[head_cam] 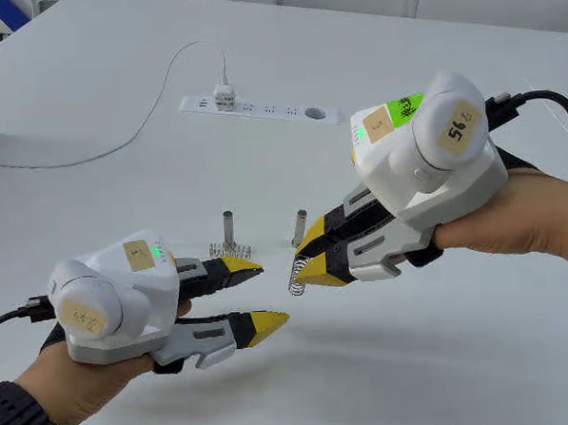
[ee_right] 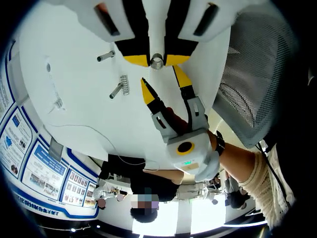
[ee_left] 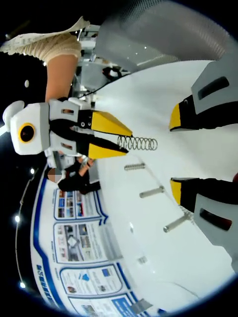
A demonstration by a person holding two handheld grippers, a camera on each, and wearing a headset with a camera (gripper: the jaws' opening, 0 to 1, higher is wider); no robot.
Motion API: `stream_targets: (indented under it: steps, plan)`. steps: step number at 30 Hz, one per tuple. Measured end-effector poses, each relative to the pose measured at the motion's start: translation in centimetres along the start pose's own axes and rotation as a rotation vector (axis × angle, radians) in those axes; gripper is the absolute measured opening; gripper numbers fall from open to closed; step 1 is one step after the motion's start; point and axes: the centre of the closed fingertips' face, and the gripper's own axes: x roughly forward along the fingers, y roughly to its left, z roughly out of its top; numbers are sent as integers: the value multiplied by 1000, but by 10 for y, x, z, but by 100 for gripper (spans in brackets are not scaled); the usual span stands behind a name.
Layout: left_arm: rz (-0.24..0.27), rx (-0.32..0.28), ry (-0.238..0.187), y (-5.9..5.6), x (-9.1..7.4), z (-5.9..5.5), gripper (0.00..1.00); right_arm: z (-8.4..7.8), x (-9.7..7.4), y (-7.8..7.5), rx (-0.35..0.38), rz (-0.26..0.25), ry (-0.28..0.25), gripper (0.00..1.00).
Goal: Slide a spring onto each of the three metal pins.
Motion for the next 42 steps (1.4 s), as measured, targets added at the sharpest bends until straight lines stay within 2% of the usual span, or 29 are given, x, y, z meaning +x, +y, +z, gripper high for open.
stream_targets:
  steps: [13, 24, 33, 42]
  plan:
    - [98, -37, 13, 27, -19, -12, 50, 3, -8, -18, 20, -42, -12, 12]
    - [148, -60, 14, 36, -27, -13, 58, 0, -13, -32, 44, -76, -9, 12]
    - [169, -70, 17, 42, -30, -16, 62, 2, -20, -58, 76, -124, -23, 12]
    - [179, -74, 21, 47, -33, -19, 64, -2, -16, -81, 106, -156, -18, 12]
